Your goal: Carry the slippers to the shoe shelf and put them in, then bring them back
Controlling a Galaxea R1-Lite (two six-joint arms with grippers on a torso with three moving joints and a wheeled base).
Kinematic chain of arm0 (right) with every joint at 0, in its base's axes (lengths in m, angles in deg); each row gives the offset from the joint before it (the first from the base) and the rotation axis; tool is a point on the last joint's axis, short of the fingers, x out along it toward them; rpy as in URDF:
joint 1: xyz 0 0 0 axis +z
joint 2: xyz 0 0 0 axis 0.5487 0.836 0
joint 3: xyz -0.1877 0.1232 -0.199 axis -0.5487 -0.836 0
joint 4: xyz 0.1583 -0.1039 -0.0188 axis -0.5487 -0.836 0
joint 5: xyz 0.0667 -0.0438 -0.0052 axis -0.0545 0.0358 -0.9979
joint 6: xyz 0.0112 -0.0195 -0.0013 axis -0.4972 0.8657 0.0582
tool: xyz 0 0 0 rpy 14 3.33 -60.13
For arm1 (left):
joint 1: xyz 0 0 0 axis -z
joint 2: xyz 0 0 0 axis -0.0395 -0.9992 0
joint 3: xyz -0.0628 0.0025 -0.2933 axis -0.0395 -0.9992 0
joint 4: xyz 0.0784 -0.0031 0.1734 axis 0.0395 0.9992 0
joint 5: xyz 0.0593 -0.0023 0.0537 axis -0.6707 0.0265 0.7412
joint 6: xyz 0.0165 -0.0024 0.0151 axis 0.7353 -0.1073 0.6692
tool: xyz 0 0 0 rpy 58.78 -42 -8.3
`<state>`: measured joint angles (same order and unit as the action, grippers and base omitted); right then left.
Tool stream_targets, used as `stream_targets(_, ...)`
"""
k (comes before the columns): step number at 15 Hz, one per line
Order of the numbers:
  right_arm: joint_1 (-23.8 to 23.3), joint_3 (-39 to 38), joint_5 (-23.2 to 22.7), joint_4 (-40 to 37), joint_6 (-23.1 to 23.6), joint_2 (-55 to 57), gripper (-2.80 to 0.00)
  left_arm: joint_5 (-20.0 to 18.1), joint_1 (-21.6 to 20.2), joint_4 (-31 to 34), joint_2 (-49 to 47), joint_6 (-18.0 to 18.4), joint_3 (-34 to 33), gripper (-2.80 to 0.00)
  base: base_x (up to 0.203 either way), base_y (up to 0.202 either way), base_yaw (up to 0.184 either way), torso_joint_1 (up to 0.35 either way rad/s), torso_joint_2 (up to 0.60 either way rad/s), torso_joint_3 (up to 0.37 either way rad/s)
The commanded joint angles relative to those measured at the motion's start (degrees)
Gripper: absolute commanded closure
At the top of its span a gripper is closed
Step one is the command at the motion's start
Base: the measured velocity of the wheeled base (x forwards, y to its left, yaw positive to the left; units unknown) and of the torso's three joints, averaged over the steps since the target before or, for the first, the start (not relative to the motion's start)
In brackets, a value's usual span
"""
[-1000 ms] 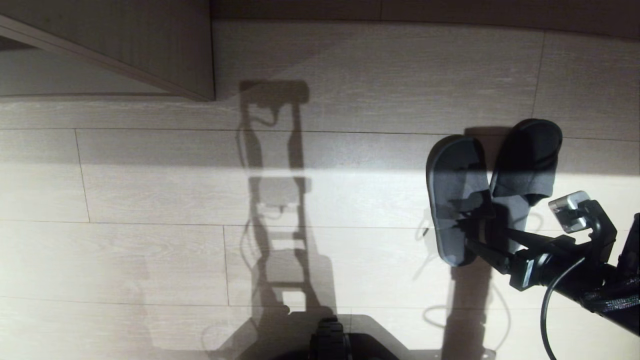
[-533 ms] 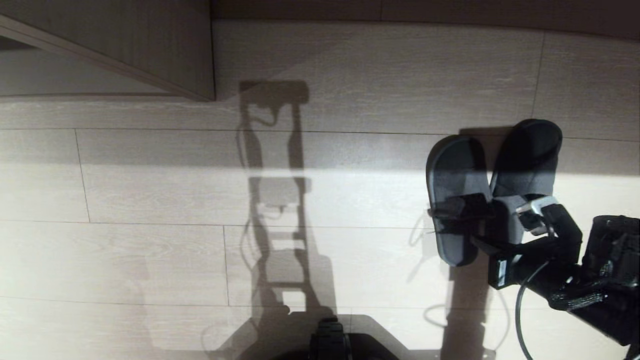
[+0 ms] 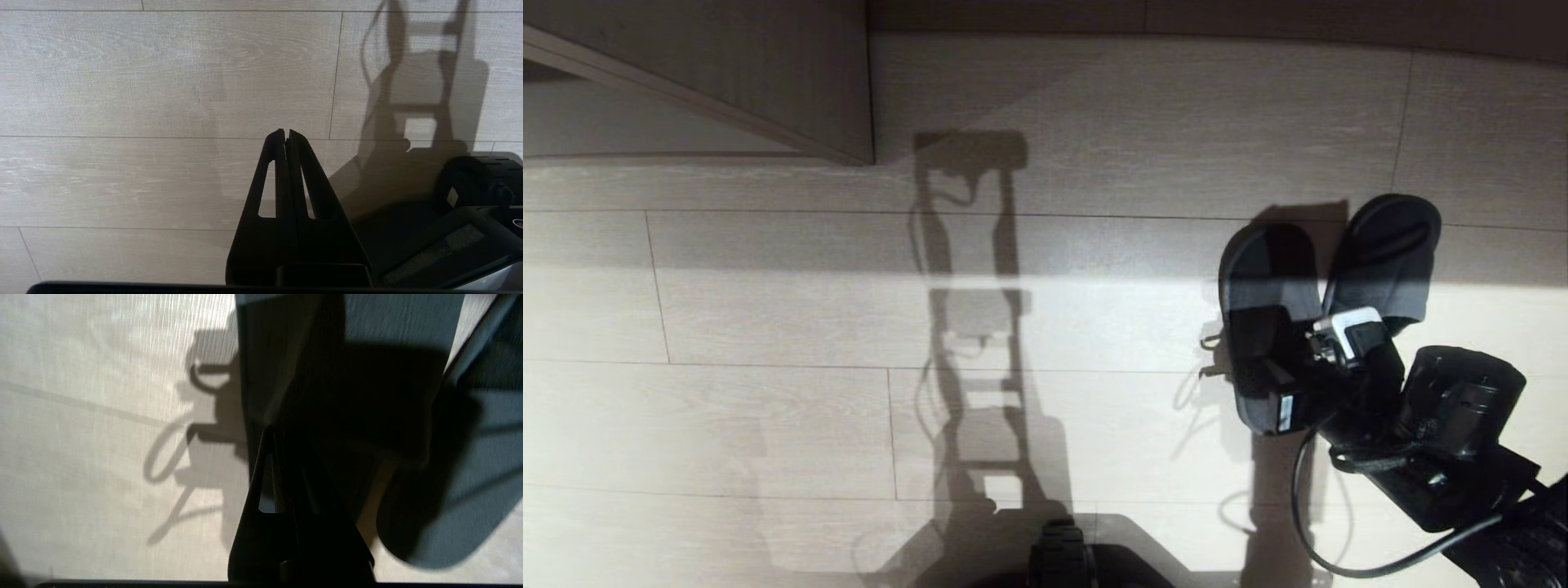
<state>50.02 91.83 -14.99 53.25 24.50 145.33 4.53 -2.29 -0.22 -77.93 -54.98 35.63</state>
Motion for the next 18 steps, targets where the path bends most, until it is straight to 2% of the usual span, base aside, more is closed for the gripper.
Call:
stream_targets(1,0.2,4.5,1.3,2.4,0.1,4.1,0.0,0.0,0.0,0.0,0.1,0.0,0.0,0.0,0.0,0.0,0.0,0.0,0.0,0.0)
stream_targets(3,0.2,6.9,3.5,3.2,0.2,4.4,0.0,0.0,0.0,0.0,0.1,0.0,0.0,0.0,0.0,0.0,0.0,0.0,0.0,0.0)
stream_targets(6,-1.6,9.5,4.0,3.0,0.3,3.8,0.0,0.0,-0.1,-0.1,0.1,0.0,0.0,0.0,0.0,0.0,0.0,0.0,0.0,0.0)
stream_targets(18,-7.4,9.3,-0.1,2.8,1.6,1.2,0.0,0.0,0.0,0.0,0.1,0.0,0.0,0.0,0.0,0.0,0.0,0.0,0.0,0.0)
